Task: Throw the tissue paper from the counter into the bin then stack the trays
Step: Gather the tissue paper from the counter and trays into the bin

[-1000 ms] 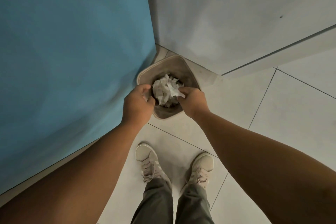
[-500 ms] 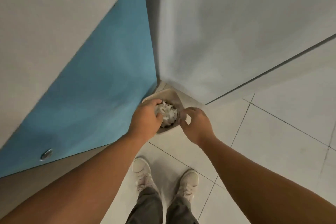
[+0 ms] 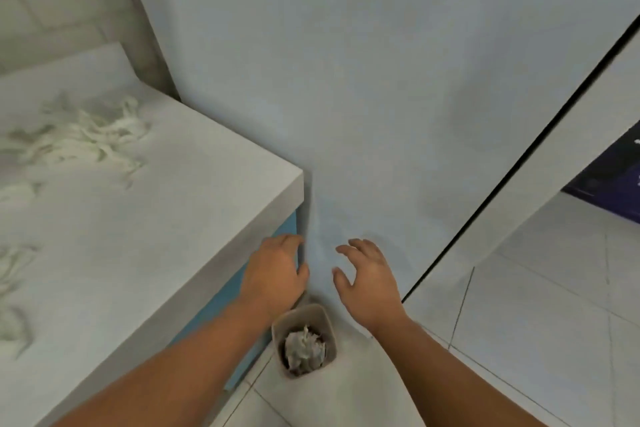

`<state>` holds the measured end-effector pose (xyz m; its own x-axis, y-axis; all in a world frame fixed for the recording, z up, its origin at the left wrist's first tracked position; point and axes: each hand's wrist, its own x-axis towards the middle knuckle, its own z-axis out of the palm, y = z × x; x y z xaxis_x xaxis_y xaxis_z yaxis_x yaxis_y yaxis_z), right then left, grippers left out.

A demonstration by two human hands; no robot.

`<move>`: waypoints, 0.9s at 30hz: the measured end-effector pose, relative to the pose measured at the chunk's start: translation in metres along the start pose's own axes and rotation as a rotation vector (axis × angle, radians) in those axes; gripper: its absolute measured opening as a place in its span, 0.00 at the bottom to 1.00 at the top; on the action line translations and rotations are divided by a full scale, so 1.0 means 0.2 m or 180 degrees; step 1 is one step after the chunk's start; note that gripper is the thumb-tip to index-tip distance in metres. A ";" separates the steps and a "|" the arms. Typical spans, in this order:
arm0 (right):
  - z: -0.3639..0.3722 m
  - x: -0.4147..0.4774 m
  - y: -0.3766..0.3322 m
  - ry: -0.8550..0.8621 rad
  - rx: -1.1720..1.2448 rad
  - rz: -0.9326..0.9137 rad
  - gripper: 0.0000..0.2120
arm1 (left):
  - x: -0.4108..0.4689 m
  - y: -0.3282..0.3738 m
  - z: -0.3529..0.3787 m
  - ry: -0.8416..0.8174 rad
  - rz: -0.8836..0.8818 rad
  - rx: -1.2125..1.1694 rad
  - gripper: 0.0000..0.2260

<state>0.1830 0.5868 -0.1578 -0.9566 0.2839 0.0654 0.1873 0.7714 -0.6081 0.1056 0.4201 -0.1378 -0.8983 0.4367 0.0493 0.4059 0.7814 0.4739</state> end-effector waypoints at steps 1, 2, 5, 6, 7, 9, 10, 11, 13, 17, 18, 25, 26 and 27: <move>-0.06 0.02 -0.05 0.0040 0.0018 -0.0089 0.19 | 0.01 0.04 -0.07 0.0080 0.0048 0.0001 0.20; -0.12 0.04 -0.09 0.0085 0.0035 -0.0179 0.19 | 0.02 0.07 -0.14 0.0176 0.0063 -0.0017 0.20; -0.26 0.09 -0.25 0.0236 0.0105 -0.0475 0.18 | 0.03 0.13 -0.34 0.0486 -0.0007 -0.0106 0.21; -0.30 0.11 -0.31 0.0240 0.0117 -0.0557 0.18 | 0.02 0.14 -0.40 0.0566 -0.0031 -0.0130 0.21; -0.34 0.13 -0.37 0.0235 0.0117 -0.0642 0.19 | 0.02 0.14 -0.46 0.0647 -0.0051 -0.0144 0.21; -0.39 0.17 -0.49 0.0229 0.0134 -0.0820 0.19 | 0.00 0.14 -0.56 0.0821 -0.0102 -0.0157 0.21; -0.40 0.19 -0.55 0.0236 0.0159 -0.0930 0.19 | 0.00 0.13 -0.60 0.0914 -0.0139 -0.0165 0.21; -0.41 0.21 -0.60 0.0237 0.0183 -0.1043 0.18 | -0.01 0.11 -0.64 0.1000 -0.0180 -0.0180 0.21; -0.41 0.26 -0.71 0.0210 0.0210 -0.1191 0.18 | -0.02 0.06 -0.72 0.1121 -0.0272 -0.0225 0.20; -0.33 0.34 -0.91 0.0112 0.0250 -0.1450 0.16 | -0.05 -0.12 -0.84 0.1156 -0.0436 -0.0170 0.19; -0.29 0.36 -0.96 0.0057 0.0276 -0.1508 0.15 | -0.05 -0.18 -0.87 0.1148 -0.0493 -0.0151 0.19; 0.03 0.59 -1.27 -0.0374 0.0223 -0.1662 0.19 | -0.01 -0.67 -1.07 0.1168 -0.0703 -0.0060 0.19; 0.09 0.62 -1.31 -0.0486 0.0172 -0.1655 0.20 | 0.01 -0.74 -1.10 0.1172 -0.0747 -0.0021 0.19; 0.14 0.66 -1.35 -0.0586 0.0131 -0.1654 0.21 | 0.02 -0.82 -1.13 0.1171 -0.0794 0.0008 0.19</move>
<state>0.0006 0.3999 -0.0079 -0.9448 -0.2354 0.2280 -0.3252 0.7596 -0.5633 -0.0023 0.1935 -0.0164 -0.9688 0.0472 0.2434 0.1690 0.8440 0.5089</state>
